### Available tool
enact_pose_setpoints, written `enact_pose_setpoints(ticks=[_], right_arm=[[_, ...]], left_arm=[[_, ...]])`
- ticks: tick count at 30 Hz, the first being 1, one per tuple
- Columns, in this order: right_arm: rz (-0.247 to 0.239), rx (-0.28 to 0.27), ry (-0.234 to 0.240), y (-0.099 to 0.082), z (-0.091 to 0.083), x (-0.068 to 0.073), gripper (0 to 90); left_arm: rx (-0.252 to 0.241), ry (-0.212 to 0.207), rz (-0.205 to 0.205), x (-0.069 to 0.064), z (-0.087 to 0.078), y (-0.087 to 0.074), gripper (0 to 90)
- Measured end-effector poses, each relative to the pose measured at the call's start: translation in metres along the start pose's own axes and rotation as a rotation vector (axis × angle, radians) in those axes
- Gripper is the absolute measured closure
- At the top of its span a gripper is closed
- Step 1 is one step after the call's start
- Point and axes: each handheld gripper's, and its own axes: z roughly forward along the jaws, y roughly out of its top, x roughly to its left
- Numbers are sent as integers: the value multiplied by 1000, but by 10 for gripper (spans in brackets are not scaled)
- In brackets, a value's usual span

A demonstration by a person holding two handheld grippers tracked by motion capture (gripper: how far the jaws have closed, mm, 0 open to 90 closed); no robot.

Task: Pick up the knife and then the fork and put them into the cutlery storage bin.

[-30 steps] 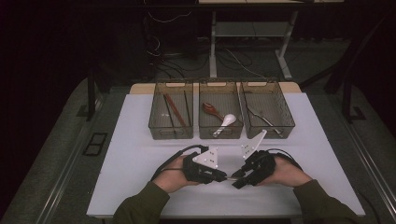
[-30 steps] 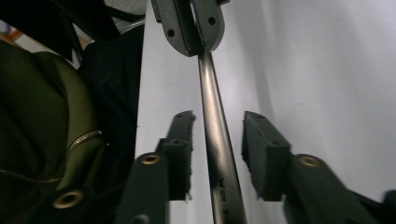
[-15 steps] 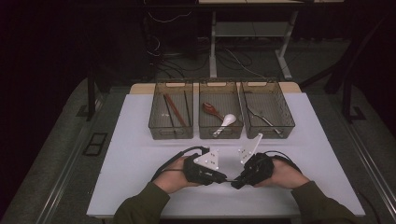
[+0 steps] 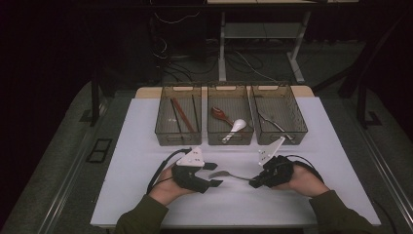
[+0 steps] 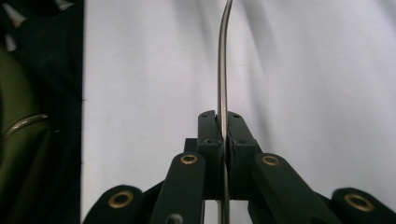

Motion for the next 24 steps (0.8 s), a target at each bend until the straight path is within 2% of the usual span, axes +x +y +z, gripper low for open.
enact_pose_setpoints(ticks=[3,8,12,15,18,23,24], right_arm=[[30,-16,-40,-4,-7,-4,855],[68,-39,-89,-7,-14,-9,855],[99,-52,-127,-9,-19,-11,855],[124,-71,-156,-10,-25,-12,855],[173,-106,-175,-10,-33,-13,855],[211,-148,-235,-9,-52,-20,855],[215,-154,-242,-10,-55,-22,855]], left_arm=[[-13,76,-55,1,-12,-15,350],[-46,154,-143,2,-28,-38,265],[-50,209,-167,-1,-36,-51,194],[-51,232,-194,-2,-37,-58,136],[-34,251,-187,-1,-37,-61,109],[-49,245,-200,1,-37,-61,32],[-46,256,-207,0,-36,-61,12]])
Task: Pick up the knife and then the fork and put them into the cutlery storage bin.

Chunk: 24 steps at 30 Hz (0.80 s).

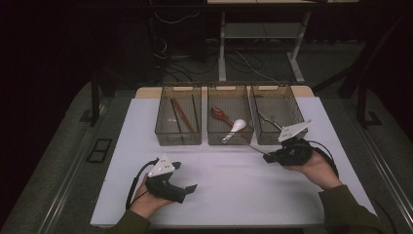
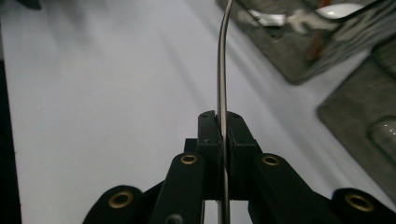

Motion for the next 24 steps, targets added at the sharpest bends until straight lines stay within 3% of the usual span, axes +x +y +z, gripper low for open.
enact_pose_setpoints(ticks=[12,24], right_arm=[[128,-68,-118,8,-26,-39,855],[268,-63,-248,15,-37,-79,854]], left_arm=[[27,-14,12,-4,5,-1,0],[16,-5,12,-3,3,-1,0]])
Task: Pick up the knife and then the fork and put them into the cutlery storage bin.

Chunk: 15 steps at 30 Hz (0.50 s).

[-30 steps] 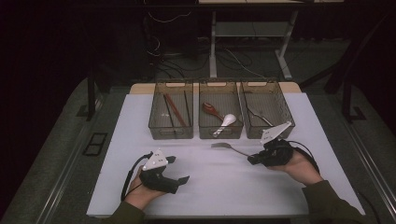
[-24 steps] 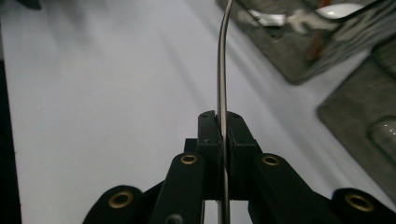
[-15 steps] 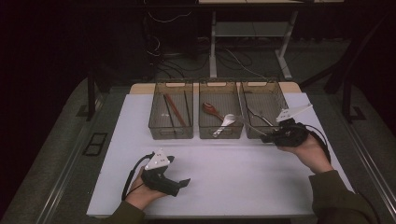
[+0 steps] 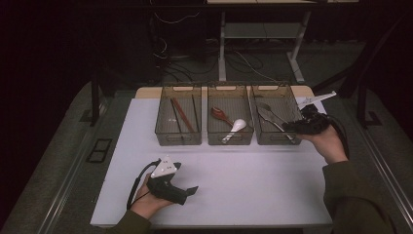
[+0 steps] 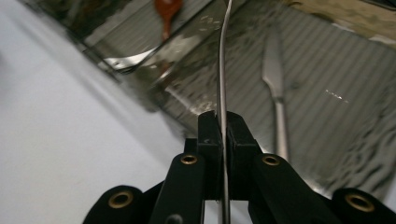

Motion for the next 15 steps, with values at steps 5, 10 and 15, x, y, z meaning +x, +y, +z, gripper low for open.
enact_pose_setpoints(ticks=[5,10,15], right_arm=[[53,11,-49,8,4,-17,855],[86,56,-102,16,14,-29,854],[112,95,-149,22,28,-35,855]], left_arm=[[0,-3,3,-1,1,0,0],[5,-4,8,-1,2,0,0],[5,-12,14,-3,3,1,0]])
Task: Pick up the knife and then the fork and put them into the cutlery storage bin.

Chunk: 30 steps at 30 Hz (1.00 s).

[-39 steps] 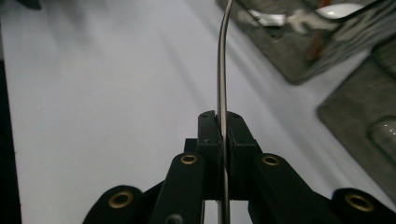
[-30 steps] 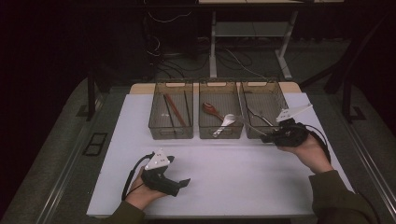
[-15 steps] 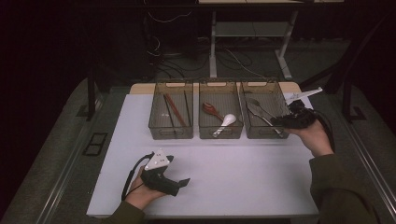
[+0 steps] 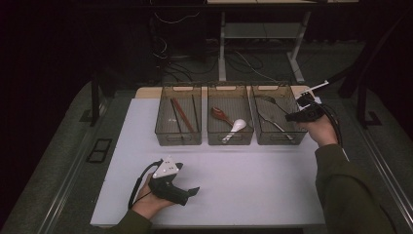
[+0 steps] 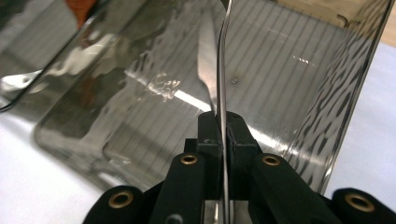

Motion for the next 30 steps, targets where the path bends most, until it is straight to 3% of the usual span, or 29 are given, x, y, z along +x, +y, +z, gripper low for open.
enact_pose_setpoints(ticks=[14,27,30], right_arm=[[20,108,-82,13,32,-2,853],[13,160,-108,12,45,0,843],[7,166,-113,11,46,0,799]], left_arm=[[5,-18,6,-2,1,0,0],[10,-26,10,-2,2,0,0],[11,-26,11,-3,3,0,0]])
